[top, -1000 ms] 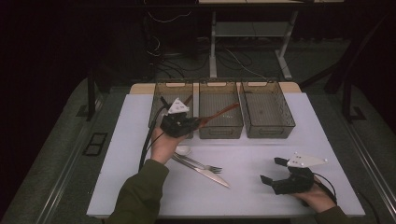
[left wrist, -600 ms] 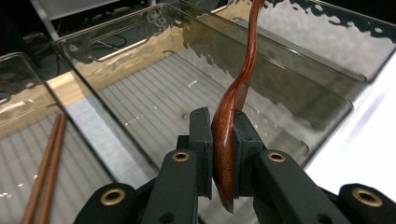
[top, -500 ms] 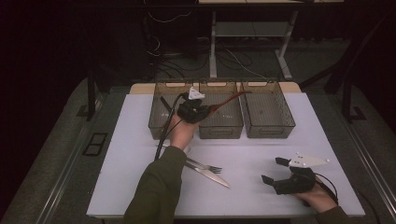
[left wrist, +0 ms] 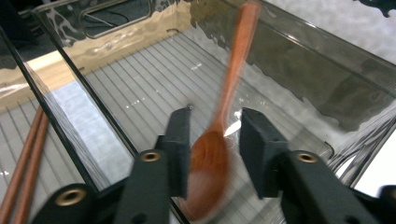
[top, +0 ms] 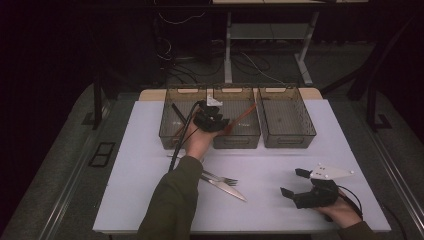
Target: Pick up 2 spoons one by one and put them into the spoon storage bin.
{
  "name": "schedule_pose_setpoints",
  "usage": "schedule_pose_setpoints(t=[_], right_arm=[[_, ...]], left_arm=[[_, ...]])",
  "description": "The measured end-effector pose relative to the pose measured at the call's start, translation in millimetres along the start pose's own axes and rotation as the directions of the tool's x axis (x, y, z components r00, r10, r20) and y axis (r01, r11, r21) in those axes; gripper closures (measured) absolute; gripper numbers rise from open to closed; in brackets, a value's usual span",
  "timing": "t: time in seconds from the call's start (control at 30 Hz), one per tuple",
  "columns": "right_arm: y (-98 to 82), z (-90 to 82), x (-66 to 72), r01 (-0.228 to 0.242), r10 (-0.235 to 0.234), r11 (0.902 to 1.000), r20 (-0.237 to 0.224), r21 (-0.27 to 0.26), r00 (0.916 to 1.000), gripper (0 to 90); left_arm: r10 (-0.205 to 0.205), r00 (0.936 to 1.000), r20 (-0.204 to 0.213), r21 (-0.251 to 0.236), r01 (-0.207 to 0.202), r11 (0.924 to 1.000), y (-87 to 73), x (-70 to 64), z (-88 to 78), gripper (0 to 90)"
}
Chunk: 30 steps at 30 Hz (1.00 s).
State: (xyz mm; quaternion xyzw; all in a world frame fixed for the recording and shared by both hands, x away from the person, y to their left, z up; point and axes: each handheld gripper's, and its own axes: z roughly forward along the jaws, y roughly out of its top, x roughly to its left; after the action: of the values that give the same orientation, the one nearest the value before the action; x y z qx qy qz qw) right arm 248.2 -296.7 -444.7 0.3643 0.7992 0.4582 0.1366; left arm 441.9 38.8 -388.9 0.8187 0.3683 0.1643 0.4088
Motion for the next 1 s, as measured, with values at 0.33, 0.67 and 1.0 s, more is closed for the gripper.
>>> schedule_pose_setpoints(t=[0.33,0.67,1.0], right_arm=[[-0.1,0.2,0.4,0.000,0.000,1.0000,0.001,0.003,1.0000,9.0],[0.3,-0.7,-0.9,0.002,-0.002,1.0000,0.005,-0.003,1.0000,9.0],[0.3,-1.0,-2.1,-0.002,0.002,1.0000,0.013,-0.002,0.9999,9.0]], left_arm=[[0.015,0.9970,0.076,-0.023,-0.013,0.9997,1.6,-1.2,-14.2,41.6],[0.046,0.9890,0.141,-0.056,-0.038,0.9977,-10.6,-4.9,-44.7,36.6],[0.061,0.9804,0.188,-0.044,-0.054,0.9976,-29.0,-9.7,-78.4,36.8]])
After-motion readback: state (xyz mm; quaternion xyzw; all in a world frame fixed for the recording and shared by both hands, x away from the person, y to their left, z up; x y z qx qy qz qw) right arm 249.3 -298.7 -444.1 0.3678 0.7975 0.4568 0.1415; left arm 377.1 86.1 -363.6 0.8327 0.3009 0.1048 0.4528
